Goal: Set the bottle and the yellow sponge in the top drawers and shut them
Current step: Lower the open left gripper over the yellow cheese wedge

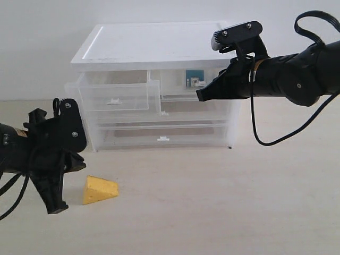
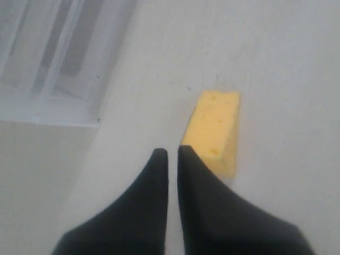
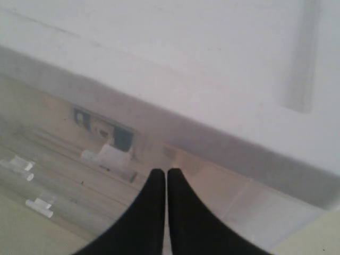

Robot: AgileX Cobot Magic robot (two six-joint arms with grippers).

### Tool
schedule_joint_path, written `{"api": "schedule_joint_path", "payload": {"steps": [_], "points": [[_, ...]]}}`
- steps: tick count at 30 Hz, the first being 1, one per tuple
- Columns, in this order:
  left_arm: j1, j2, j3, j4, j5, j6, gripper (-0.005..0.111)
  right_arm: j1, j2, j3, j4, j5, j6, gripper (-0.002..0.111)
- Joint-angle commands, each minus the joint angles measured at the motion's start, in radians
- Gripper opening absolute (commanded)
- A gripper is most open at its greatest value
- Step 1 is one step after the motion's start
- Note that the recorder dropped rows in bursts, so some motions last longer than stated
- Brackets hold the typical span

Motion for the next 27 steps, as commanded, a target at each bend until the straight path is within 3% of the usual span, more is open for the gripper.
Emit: {"api": "schedule_joint_path", "payload": {"steps": [1, 18, 20, 25, 27], "points": [[0.011, 0.015, -0.033, 0.100, -0.001, -0.002, 0.004, -0.011, 0.005, -0.015, 0.006, -0.024, 0.007, 0.000], [0.011, 0.089, -0.037, 0.001, -0.010, -0.019, 0.005, -0.011, 0.005, -0.015, 0.006, -0.021, 0.009, 0.000], [0.011, 0.089, -0.037, -0.026, -0.010, -0.020, 0.013, -0.011, 0.005, -0.015, 0.006, -0.021, 0.009, 0.000], [0.011, 0.089, -0.042, -0.074, -0.019, -0.014, 0.051, -0.011, 0.005, -0.015, 0.006, -0.021, 0.009, 0.000], [0.011, 0.089, -0.042, -0.074, -0.024, -0.004, 0.059, -0.011, 0.005, -0.015, 0.006, -0.021, 0.009, 0.000]]}}
